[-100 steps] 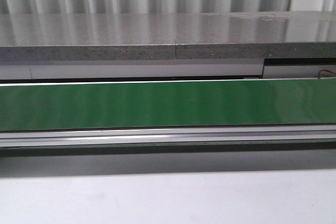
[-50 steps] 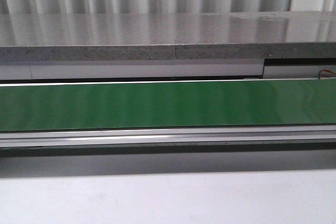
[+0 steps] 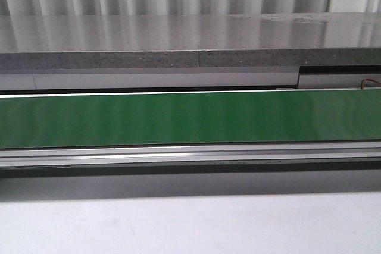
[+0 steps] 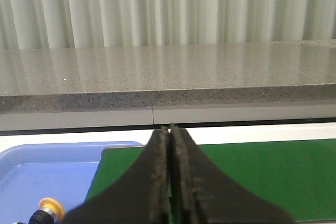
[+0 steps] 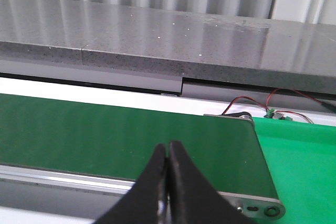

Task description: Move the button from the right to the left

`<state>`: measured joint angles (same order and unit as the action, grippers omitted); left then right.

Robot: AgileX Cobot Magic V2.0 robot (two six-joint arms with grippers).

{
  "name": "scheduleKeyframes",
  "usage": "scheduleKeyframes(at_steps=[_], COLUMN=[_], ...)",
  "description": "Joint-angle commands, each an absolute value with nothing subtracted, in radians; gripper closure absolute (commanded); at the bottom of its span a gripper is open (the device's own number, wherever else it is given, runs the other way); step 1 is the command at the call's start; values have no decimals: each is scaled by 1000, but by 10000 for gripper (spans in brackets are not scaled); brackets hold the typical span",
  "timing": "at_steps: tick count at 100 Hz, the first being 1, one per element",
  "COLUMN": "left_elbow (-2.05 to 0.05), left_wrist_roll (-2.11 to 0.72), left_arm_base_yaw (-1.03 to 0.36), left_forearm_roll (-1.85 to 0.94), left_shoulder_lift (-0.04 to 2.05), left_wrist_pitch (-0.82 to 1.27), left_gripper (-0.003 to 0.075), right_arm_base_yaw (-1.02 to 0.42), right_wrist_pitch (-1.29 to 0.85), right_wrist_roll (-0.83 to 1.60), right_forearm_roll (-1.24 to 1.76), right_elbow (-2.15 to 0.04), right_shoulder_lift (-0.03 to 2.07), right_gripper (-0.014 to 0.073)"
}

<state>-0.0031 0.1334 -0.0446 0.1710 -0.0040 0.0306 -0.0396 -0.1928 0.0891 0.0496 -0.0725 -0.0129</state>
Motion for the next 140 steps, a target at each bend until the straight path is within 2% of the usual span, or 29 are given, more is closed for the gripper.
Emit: scheduleKeyframes(at_steps=[1,22,140], left_elbow=[22,22,22], left_wrist_roll=[143,143,143], left_arm_base_yaw=[-53,-53,-53], left_forearm_roll=[163,163,163], left_shoulder_lift=[-40,-40,-40], left_wrist_pitch=[-55,-55,-55], left_gripper=[740,740,740], right_arm_base_yaw=[-47,-47,-47], right_wrist_pitch=[-52,52,50], right_wrist_roll=[85,71,62], right_forearm_roll=[34,34,34], right_elbow=[-62,11,11], right_shoulder_lift=[-26,-26,-26], right_gripper=[660,660,660])
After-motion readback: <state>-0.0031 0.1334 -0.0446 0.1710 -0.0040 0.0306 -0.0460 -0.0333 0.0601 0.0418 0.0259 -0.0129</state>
